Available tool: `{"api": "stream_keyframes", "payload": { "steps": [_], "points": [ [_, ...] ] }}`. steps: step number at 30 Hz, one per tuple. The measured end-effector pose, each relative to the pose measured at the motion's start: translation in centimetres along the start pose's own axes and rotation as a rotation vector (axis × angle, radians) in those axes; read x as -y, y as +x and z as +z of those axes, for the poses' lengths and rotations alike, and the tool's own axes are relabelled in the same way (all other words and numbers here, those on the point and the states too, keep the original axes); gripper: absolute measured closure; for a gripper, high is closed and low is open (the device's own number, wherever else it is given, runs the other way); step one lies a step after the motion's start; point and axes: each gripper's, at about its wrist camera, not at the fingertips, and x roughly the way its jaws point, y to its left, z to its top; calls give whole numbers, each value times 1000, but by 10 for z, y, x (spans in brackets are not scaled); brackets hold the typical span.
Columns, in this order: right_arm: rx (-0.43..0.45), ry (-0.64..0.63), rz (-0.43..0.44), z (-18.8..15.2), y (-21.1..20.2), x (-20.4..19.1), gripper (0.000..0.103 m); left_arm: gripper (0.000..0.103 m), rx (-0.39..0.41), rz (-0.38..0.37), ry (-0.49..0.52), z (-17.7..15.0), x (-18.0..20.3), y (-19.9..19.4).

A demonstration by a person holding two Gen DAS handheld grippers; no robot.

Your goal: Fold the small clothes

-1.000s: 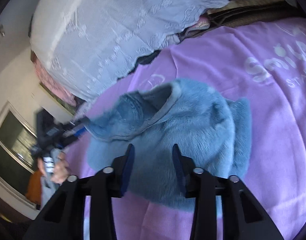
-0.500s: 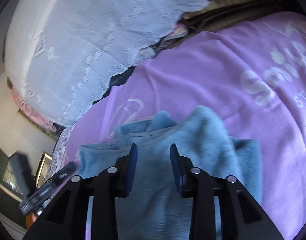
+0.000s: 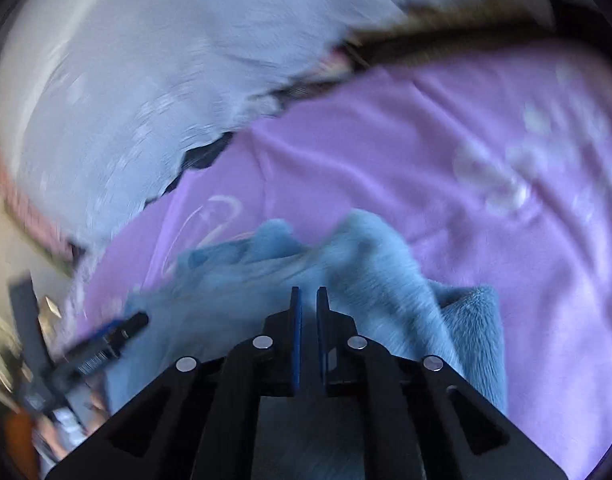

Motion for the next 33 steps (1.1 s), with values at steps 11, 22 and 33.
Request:
{"api": "stream_keyframes", "payload": {
  "steps": [11, 22, 33],
  "points": [
    [-29, -198, -63, -47, -19, -46, 65, 9, 15, -2, 144, -45, 43, -25],
    [-71, -280, -99, -105, -45, -48, 62, 4, 4, 12, 119, -90, 31, -52],
    [-31, -50, -94, -37, -17, -16, 62, 4, 10, 70, -26, -41, -9, -39]
  ]
}}
